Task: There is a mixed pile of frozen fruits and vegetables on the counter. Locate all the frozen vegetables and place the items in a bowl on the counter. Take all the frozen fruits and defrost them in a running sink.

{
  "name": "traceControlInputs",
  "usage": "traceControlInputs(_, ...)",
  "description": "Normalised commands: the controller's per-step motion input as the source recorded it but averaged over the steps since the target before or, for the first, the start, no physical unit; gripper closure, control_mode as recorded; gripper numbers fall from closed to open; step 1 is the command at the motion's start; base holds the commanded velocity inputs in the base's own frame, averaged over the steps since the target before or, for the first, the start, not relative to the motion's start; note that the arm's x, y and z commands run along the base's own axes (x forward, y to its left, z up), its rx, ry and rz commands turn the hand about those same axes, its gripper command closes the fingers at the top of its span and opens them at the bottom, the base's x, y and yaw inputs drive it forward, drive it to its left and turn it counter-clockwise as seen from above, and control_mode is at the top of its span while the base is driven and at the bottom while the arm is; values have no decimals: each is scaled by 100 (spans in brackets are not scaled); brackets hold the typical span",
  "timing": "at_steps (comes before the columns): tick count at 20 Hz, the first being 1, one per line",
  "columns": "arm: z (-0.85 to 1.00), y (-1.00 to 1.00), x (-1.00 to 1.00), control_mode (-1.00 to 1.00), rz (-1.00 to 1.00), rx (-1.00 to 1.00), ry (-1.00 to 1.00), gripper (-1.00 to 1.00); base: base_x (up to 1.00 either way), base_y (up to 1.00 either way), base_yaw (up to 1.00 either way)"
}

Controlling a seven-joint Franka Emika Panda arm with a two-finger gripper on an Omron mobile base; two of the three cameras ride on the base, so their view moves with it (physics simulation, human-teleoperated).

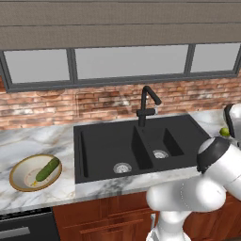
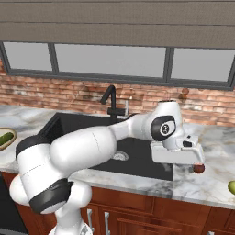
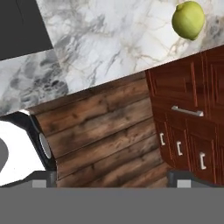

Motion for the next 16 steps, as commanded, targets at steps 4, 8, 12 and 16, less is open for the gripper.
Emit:
traceControlInputs(4,-5,-77,0,-100,0,0,0,-100,0,0,0)
traceControlInputs(8,-11,-67,0,-100,0,0,0,-100,0,0,0)
traceControlInputs(12,-28,-43,0,-100,5,0,0,-100,0,0,0)
traceControlInputs(16,-11,-24,13,-100,7,0,0,-100,0,0,0)
